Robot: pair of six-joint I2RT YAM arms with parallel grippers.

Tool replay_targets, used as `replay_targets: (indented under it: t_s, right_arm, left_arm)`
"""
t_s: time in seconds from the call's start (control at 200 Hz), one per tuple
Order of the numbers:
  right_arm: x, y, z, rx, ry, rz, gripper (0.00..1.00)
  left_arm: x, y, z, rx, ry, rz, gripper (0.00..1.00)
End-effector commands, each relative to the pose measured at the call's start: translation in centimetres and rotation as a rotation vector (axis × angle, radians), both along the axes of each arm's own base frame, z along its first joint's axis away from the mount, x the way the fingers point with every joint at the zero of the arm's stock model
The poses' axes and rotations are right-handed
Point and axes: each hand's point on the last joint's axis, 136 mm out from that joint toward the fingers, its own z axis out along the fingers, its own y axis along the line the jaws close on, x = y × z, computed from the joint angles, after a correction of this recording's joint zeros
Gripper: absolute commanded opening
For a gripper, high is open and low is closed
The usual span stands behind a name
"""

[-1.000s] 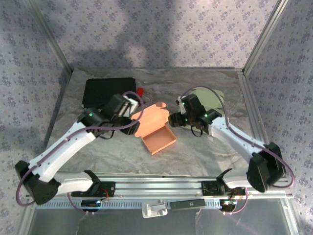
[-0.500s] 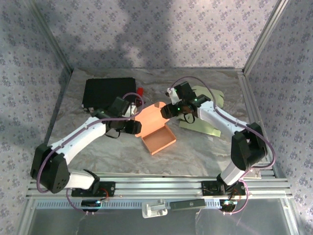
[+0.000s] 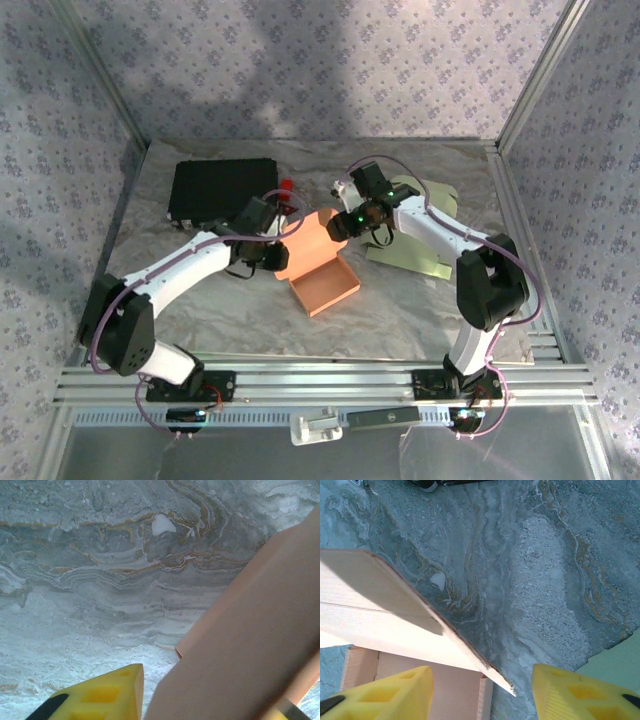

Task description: Fold the paper box

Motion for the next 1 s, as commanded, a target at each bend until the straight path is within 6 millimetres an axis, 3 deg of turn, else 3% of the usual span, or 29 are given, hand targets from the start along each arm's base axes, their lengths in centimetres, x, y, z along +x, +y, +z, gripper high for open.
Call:
replay_targets:
  t_s: [0.0,0.44,0.6,0.765,0.994]
  right_arm:
    - [-0.5,0.5,0.0,0.005,0.006,0.03,0.51]
    - [-0.7,0.2,0.9,-0.051,-0.081,-0.096,0.22]
    - [-0.3,-0.3,0.9,-0.102,-0.115,-0.217,0.21]
    - [0.1,-0.9,0.5,-0.16,-0.152,-0.36,0.0]
    - [-0.2,-0.9,1.4,-0.159,-0.246,-0.503,0.0]
  left_arm:
    - [1.0,-0.2,0.9,0.035,-0.042,-0.005,0.26]
    - [4.7,-0.9,3.1,0.131,-0.102,-0.017,0.11]
    - [6.6,-0.9,3.2,0.176,-0.126,0.009,0.08]
    - [8.2,-1.2,3.0,0.156,-0.141,0.048,0.08]
    - [9.9,-2.1,3.4,0.055,-0.215,0.113,0.04]
